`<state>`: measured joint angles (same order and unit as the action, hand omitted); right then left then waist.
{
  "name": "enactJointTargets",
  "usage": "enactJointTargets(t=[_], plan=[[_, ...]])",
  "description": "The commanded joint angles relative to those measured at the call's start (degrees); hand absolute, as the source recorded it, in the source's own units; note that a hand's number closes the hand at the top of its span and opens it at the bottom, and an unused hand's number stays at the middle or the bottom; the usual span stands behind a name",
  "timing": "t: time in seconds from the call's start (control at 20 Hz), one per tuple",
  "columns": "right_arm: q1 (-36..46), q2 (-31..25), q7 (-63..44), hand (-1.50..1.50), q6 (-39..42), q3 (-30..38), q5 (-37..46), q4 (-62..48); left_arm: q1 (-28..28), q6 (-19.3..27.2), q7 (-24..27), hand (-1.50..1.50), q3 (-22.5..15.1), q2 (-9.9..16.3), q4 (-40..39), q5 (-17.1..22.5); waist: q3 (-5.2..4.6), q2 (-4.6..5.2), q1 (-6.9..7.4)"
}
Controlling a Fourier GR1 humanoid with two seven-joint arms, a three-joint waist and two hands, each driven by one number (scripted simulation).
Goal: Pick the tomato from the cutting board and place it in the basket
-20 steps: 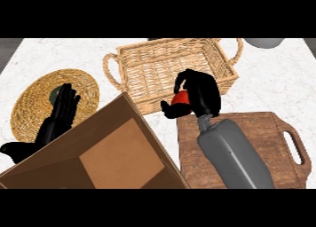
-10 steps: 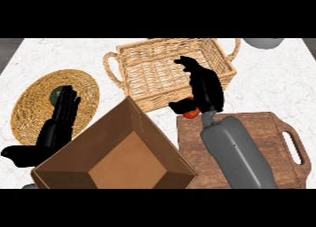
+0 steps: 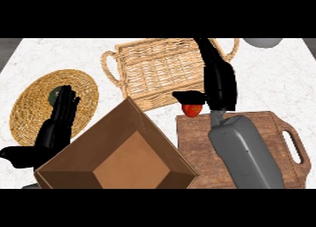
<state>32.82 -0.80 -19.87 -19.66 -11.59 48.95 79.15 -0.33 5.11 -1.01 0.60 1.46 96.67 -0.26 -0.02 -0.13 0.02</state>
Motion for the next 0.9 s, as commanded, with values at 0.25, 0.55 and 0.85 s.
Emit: enactJointTargets(t=[0.25, 0.55, 0.85], plan=[[-4.19, -6.13, -2.67, -1.5, 2.85, 9.72, -4.77, 12.49, -1.73, 0.34, -2.84, 0.0, 0.61, 0.29, 1.33, 0.6, 0.04, -0.02, -0.58], [-7.86, -11.3, -0.16, -1.5, 10.14, 18.02, -18.48, 20.2, 4.83, 1.05, -1.32, 0.0, -3.47, -1.38, 5.57, -1.76, 0.04, -0.03, -0.07], [-10.7, -15.99, 5.48, -1.5, 17.22, 26.15, -32.28, 22.72, -2.61, 0.47, -1.04, 0.0, 0.39, -0.06, -1.56, -0.18, 0.04, 0.09, -0.32]])
